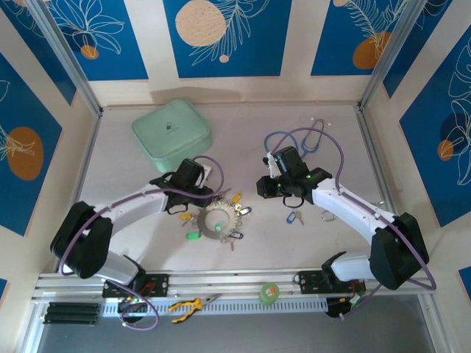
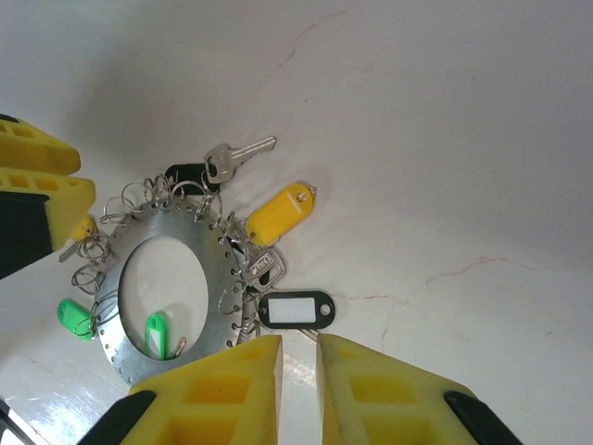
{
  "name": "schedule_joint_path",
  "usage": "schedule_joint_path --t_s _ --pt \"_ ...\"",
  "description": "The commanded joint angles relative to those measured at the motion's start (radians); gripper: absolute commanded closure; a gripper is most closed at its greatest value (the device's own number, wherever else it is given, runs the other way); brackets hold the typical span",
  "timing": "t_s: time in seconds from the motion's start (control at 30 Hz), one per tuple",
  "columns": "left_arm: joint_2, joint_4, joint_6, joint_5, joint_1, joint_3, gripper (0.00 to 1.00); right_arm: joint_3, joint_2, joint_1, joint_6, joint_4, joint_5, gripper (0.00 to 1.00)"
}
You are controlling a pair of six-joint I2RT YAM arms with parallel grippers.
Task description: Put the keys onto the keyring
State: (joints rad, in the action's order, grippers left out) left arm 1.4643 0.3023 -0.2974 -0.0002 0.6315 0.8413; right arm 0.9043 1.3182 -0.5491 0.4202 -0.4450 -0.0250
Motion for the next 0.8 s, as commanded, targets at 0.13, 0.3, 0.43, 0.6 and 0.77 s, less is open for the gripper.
schedule_joint_path --t_s 0.13,0.3,0.43,0.6,0.77 --pt "0.085 0.146 -0.211 -0.166 0.06 0.106 0.61 -0.021 -0.025 -0.005 0.014 -0.003 0.019 0.82" --pt "0.145 0.152 -0.233 -0.188 0.099 0.162 0.63 -0.027 -0.031 -0.009 0.015 -0.007 0.011 0.82" --pt "0.166 0.135 -0.192 -0.17 0.111 0.181 0.65 -0.034 -0.036 -0.011 0.016 -0.01 0.008 0.82" --pt "0.207 0.158 -0.16 -0.162 0.111 0.205 0.7 -0.043 -0.042 -0.012 0.02 -0.012 0.006 0.82" --pt "0.243 0.163 -0.156 -0.158 0.111 0.224 0.74 -0.049 -0.047 -0.013 0.022 -0.014 0.004 0.82"
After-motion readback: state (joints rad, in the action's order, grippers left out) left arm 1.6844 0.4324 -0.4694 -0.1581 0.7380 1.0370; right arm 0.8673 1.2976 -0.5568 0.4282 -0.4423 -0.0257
